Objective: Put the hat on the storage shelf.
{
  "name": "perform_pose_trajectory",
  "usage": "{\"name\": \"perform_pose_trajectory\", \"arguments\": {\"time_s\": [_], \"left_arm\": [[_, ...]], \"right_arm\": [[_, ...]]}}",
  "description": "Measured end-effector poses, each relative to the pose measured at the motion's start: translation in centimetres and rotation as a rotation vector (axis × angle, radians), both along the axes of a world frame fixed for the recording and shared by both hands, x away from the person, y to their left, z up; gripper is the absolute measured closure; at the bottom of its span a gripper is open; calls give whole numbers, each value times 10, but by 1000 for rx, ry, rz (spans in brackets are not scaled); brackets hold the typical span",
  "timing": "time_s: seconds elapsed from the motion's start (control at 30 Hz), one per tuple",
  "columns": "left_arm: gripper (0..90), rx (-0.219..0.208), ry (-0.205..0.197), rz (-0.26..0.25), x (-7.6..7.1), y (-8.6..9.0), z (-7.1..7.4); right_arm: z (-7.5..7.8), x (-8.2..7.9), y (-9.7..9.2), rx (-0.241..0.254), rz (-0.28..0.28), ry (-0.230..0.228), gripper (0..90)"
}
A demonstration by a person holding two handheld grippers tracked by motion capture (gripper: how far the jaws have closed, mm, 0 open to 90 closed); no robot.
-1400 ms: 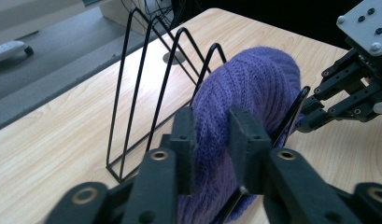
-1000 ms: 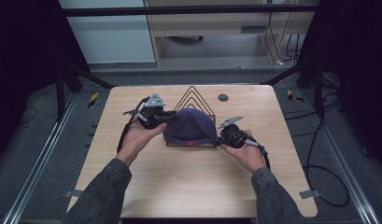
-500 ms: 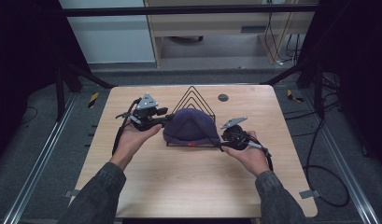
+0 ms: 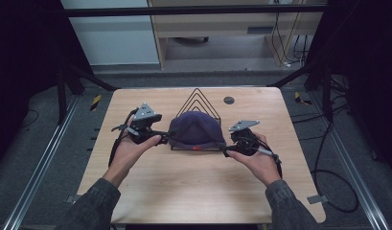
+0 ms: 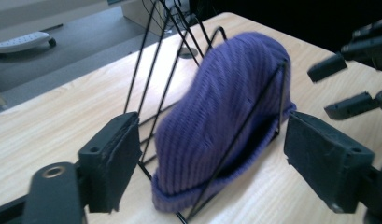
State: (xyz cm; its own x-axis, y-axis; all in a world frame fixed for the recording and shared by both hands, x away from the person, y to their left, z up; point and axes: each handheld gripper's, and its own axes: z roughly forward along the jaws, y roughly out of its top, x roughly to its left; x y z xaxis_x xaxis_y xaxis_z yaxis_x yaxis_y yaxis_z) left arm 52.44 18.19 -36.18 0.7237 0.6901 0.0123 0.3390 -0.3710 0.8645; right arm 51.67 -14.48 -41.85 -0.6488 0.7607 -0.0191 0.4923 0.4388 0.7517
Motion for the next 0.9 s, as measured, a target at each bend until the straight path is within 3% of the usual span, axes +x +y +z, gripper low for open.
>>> {"name": "perform_pose_trajectory", "arguments": {"time_s": [0.23, 0.6, 0.8, 0.9], "left_arm": [[123, -43, 10, -8, -13, 2, -2], [61, -16, 16, -45, -37, 10, -7], [57, -18, 17, -44, -49, 21, -10], [57, 7, 16, -23, -54, 26, -14]], "right_arm": [[8, -11, 6, 21, 6, -26, 167], [22, -28, 9, 54, 27, -72, 88], [28, -38, 5, 58, 41, -90, 67], [29, -41, 1, 67, 45, -90, 67]]}}
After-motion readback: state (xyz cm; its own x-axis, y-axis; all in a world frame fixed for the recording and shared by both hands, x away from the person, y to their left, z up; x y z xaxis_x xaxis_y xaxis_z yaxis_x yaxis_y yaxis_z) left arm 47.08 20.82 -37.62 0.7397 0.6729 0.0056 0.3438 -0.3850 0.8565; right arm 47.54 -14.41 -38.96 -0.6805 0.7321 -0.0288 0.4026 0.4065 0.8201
